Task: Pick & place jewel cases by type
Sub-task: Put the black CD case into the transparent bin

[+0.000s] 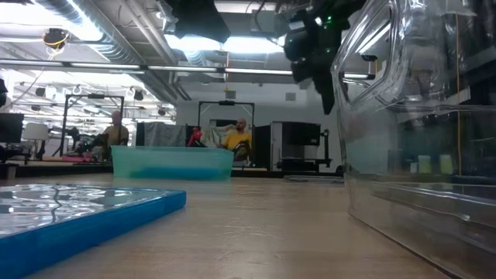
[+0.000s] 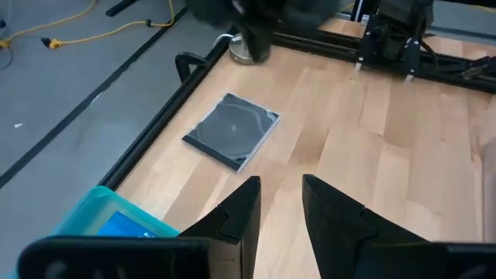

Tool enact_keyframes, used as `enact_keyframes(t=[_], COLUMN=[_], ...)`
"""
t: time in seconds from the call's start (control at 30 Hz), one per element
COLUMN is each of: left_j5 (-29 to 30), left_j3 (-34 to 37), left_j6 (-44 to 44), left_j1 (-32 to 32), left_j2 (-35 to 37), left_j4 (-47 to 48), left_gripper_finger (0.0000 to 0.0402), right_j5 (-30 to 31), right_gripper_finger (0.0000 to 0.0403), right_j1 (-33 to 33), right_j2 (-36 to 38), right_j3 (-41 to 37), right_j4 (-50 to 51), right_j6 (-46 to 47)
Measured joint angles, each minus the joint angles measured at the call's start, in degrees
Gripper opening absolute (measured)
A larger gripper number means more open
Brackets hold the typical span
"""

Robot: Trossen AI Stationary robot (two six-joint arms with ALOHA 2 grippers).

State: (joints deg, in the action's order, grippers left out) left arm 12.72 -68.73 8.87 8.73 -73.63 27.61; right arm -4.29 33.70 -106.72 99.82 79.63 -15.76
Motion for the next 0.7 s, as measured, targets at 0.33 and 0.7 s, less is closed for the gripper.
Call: enact_keyframes(t=[0.33, 0.7], left_j5=[0.19, 0.21], left_j3=[0.00, 0.00], left_j6=[-0.68, -0.69], left_j1=[0.00, 0.04], left_j2=[0.00, 0.00], left_j4=[-0.86, -0.84], left_gripper_finger=[0.0087, 0.0086], right_j5=[-0.15, -0.90], right_gripper_finger=[0.0003, 0.0004], right_j1=[17.39, 15.53], right_j2=[-4.00, -12.32], right_j3=[4.84, 4.78], right_j4=[-4.80, 3.56], right_j6=[0.19, 3.19])
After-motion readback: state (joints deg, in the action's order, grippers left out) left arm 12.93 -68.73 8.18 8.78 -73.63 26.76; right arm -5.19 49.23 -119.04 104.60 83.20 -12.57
